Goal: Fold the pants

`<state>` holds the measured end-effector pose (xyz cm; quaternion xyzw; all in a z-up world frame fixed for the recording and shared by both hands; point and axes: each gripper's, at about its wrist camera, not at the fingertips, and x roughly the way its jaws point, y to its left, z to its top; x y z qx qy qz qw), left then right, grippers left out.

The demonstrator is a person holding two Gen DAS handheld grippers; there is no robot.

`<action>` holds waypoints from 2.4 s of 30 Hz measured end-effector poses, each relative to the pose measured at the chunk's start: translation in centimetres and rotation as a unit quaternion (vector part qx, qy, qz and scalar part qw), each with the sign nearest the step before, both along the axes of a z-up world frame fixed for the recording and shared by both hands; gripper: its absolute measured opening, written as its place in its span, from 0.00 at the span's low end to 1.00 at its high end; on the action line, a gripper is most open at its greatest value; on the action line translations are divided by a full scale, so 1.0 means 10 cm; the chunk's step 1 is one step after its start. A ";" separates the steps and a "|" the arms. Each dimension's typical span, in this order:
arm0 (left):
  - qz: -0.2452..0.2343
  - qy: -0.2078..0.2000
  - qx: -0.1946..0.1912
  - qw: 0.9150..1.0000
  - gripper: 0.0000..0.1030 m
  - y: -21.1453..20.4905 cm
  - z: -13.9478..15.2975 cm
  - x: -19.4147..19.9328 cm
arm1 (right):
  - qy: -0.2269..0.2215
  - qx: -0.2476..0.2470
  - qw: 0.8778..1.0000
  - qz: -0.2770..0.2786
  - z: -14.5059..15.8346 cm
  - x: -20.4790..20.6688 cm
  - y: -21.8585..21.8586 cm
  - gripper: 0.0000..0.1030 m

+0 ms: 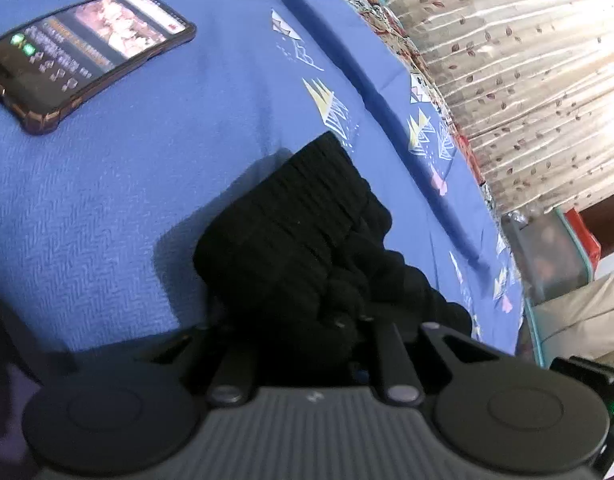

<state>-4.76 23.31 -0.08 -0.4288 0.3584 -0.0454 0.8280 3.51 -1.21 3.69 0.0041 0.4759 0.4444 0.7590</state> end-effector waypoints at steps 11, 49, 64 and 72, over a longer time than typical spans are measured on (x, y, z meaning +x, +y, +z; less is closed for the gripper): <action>0.025 -0.033 0.052 0.998 0.48 0.13 0.47 -0.37 | -0.013 0.070 0.992 -0.102 0.29 0.08 -0.85 0.32; 0.076 -0.053 0.241 0.966 0.48 0.01 1.08 0.49 | 0.032 0.105 0.979 -0.170 -0.06 0.00 -1.58 0.35; -0.129 0.027 0.257 0.957 0.45 -1.46 0.46 0.45 | -0.001 0.077 0.903 -0.422 -0.21 -0.31 -3.66 0.34; -0.119 0.051 0.270 0.954 0.37 -1.41 0.52 0.34 | -0.023 0.174 0.770 -0.613 -0.26 -1.08 -5.29 0.33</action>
